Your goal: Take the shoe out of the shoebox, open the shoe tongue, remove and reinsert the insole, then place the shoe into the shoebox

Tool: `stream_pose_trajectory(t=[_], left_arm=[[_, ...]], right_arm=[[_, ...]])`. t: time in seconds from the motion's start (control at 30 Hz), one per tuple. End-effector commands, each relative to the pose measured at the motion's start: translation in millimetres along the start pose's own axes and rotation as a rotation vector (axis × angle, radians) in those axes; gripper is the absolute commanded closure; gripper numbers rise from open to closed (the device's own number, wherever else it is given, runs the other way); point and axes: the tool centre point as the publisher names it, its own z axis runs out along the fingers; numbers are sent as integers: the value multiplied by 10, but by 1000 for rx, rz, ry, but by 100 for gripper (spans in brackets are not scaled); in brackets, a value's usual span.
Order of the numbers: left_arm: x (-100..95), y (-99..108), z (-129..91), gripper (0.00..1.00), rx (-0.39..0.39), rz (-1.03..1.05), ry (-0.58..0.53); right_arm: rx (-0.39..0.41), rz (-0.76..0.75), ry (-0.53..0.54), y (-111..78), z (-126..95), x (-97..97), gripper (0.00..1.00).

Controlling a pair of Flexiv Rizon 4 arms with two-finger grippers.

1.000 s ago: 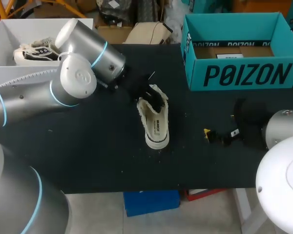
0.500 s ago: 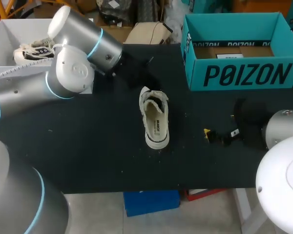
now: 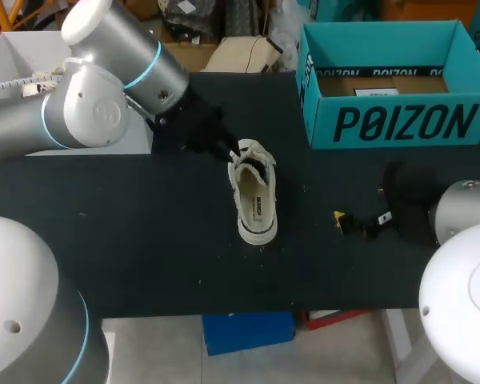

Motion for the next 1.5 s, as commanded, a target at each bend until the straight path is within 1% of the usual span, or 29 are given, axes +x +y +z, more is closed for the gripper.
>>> stream_pose_trajectory(t=[0.03,0.13,0.2,0.3,0.33,0.37,0.4,0.47,0.53,0.57,0.67,0.77,0.83,0.9,0.93,1.07,1.13,1.2,1.33,1.5], left_arm=[[52,-21,-105,56,-36,-10,34],[59,-13,-132,56,-44,-17,15],[56,-7,-158,53,-44,-21,3],[55,-12,-178,55,-43,-14,-1],[55,-14,-182,51,-42,-13,-3],[55,-15,-187,29,-40,-14,-4],[56,-19,-200,0,-24,-25,-17],[55,-23,-228,0,-9,-56,-29],[64,-19,-275,0,-27,-109,-4],[77,-8,-306,0,-43,-172,4],[73,-34,-417,0,-43,-212,-15],[120,-94,-500,0,-13,-273,-57],[179,-125,-550,0,30,-337,-132],[259,-149,-612,0,47,-399,-198],[302,-162,-643,0,43,-420,-220],[509,-270,-749,0,39,-496,-281],[625,-327,-799,0,62,-548,-328],[727,-382,-858,0,106,-602,-400],[906,-484,-958,0,147,-665,-465],[1046,-507,-1102,0,174,-724,-518]], right_arm=[[-4,1,-2,-16,4,11,0],[-4,1,-2,-16,4,11,0],[-4,1,-2,-16,4,11,0],[-4,1,-2,-16,4,11,0],[-4,1,-2,-16,4,11,0],[-4,1,-2,-16,4,11,0],[-4,1,-2,-16,4,11,0],[-4,1,-2,-16,4,11,0],[-4,1,-2,-16,4,11,0],[-4,1,-2,-16,4,11,0],[-4,1,-2,-16,4,11,0],[-4,1,-2,-16,4,11,0],[-4,1,-2,-16,4,11,0],[-4,1,-2,-16,4,11,0],[-4,1,-2,-16,4,11,0],[-4,1,-2,-16,4,11,0],[-4,1,-2,-16,4,11,0],[-4,1,-2,-16,4,11,0],[-4,1,-2,-16,4,11,0],[-4,1,-2,-16,4,11,0]])
